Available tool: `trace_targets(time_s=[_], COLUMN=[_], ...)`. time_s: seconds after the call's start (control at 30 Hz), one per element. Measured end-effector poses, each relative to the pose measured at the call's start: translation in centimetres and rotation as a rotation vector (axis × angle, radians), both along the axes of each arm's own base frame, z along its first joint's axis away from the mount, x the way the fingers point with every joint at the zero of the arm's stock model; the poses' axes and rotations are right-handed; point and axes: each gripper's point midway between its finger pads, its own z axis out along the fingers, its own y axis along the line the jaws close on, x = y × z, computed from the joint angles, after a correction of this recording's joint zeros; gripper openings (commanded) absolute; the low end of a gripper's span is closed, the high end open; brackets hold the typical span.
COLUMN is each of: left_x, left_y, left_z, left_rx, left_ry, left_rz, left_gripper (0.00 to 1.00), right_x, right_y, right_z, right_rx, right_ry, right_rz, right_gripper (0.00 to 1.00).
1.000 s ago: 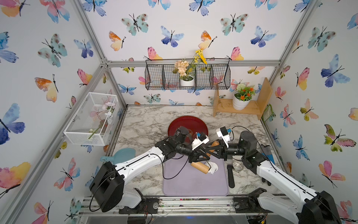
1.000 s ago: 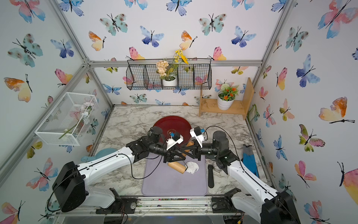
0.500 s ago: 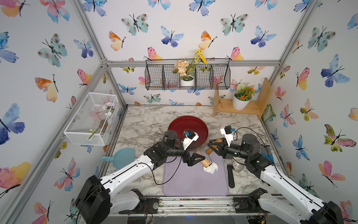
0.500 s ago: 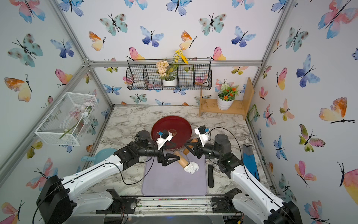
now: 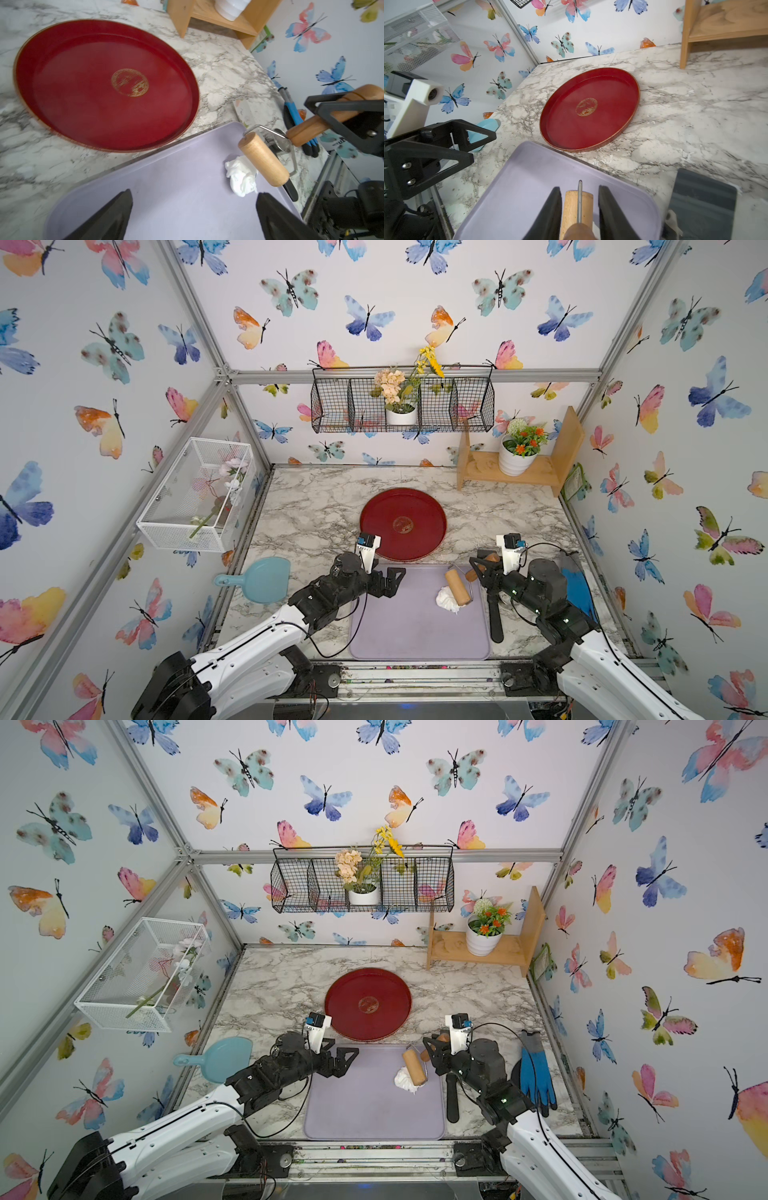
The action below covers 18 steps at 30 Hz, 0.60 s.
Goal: Roll out the dumpling wrappers from the dough
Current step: Flatten out the dough on the work surface.
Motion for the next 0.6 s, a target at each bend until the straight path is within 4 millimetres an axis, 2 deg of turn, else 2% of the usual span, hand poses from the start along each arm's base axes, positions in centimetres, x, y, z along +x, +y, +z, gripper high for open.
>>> trace_targets(time_s=[0.13, 0.3, 0.43, 0.6], left_x=[0.1, -0.5, -1.3, -2.0], left_y=[2.0, 3.4, 3.4, 2.7], left_z=[-1.9, -3.6, -5.1, -6.0], left_rx=[0.018, 0.024, 0.024, 0.001], left_ry=[0.066, 0.129, 0.168, 0.197], left_rz=[0.120, 0.187, 0.172, 0.126], left_gripper=[0.99, 0.99, 0.99, 0.99], right_x=[0.1, 0.1, 0.1, -0.3], right_y=[-0.8, -0.9, -0.9, -1.2], right_z=[0.2, 0.4, -0.3, -2.5], right_rx=[-0.003, 0.017, 0.025, 0.009], right_ry=[-0.007, -0.001, 0.030, 0.087], right_rz=[-0.043, -0.057, -0.064, -0.076], right_gripper=[0.02, 0.02, 0.02, 0.02])
